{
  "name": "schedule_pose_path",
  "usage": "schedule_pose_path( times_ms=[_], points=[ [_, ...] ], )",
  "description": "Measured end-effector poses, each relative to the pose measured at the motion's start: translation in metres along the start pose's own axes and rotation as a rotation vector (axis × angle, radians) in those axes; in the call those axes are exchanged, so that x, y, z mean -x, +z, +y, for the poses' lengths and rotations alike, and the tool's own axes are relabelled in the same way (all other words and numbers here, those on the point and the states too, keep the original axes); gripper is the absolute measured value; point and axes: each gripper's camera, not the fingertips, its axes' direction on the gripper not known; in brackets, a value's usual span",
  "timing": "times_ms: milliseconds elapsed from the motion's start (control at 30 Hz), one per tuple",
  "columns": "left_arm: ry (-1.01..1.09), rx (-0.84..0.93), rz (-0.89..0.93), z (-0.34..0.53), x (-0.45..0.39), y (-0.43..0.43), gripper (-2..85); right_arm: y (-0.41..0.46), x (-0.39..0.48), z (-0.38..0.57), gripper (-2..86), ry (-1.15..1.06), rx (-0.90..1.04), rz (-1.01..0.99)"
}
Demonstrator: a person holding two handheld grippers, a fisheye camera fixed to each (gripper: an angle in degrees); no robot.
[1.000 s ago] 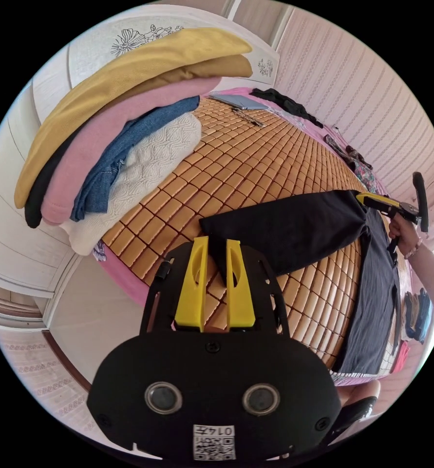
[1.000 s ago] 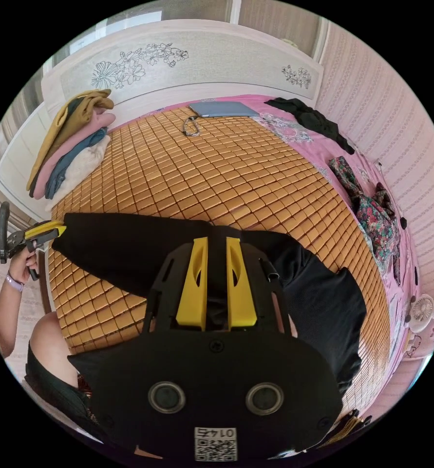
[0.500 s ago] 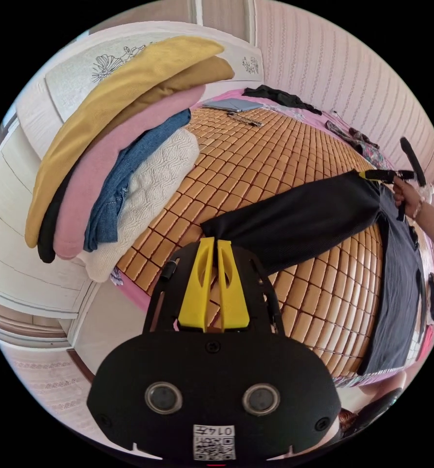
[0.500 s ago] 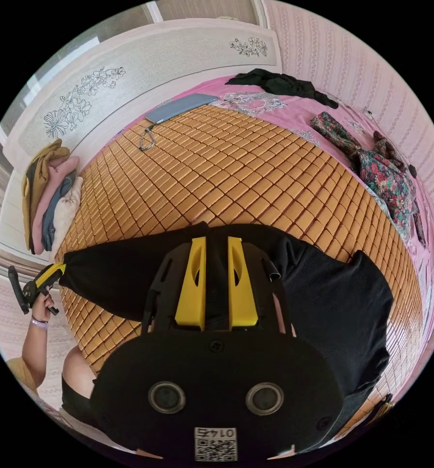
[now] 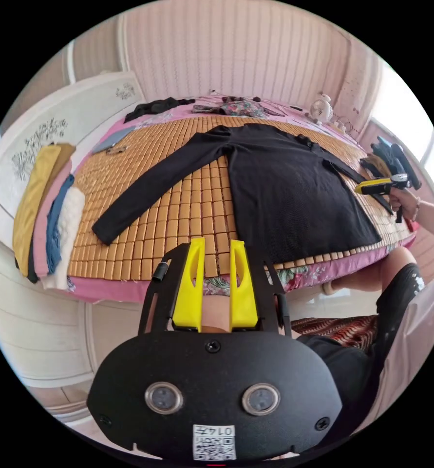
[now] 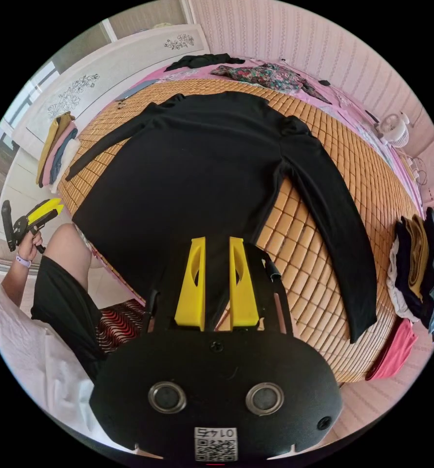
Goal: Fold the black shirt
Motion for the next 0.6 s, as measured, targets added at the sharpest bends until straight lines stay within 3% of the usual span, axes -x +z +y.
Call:
schedule_pose_path(
  times_ms=[133,300,433,600],
  points=[
    [0.086,0.002,0.032,-0.026,-0.022,0.010,6.7,0.002,-0.015,0.057,7.9,0.172,0.015,-0.070],
    [0.011,0.185,0.311,-0.057,-0.016,0.058,6.9,0.018,-0.007,0.077,8.4,0.235,0.015,-0.086],
    [-0.046,0.270,0.259,-0.064,-0.013,0.082,7.3,0.022,0.001,0.081,5.1,0.232,-0.007,0.021],
    [0.047,0.366,0.264,-0.077,-0.029,0.095,3.9,0.021,-0.004,0.085,1.5,0.249,0.003,-0.024]
  ],
)
